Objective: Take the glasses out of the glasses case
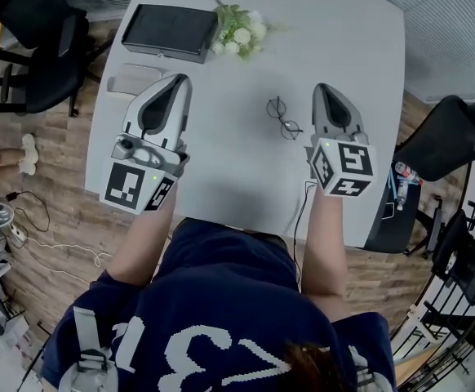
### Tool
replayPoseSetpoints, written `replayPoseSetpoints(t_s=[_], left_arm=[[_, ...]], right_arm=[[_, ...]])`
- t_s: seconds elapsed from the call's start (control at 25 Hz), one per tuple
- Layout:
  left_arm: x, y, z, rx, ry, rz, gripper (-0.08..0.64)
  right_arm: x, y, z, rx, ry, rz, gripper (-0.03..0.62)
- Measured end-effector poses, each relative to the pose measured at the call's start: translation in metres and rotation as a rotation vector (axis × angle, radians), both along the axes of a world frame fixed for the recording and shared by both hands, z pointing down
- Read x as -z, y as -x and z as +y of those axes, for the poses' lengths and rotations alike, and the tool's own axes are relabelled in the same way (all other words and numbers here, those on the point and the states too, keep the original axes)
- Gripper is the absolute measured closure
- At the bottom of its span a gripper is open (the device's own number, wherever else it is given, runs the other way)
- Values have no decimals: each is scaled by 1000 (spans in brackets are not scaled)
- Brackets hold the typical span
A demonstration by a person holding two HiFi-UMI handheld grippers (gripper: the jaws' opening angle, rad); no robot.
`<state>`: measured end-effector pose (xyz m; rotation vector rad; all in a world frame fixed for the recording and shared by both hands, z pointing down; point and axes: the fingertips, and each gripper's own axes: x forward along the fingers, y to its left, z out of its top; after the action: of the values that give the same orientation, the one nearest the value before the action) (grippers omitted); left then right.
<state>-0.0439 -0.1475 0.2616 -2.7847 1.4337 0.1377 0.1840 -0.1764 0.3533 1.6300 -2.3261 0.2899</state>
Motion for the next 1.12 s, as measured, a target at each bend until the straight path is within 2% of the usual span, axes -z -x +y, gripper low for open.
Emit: replayPoseSetpoints(t_s=[0.12,0.32,0.88,1.12], left_arm=[[18,0,3,5,-36,4,546],[40,0,8,8,-75,4,546],[50,-11,27,9,-97,-8,546],[52,-17,37,-1,-105,-5,546]], right_arm=[[48,-5,8,-14,-100,-48,568],[93,-11,24,-44,-194,-122,568],[140,-20,45,-84,-314,-121,568],[152,-14,57,-69,-349,-127,568]])
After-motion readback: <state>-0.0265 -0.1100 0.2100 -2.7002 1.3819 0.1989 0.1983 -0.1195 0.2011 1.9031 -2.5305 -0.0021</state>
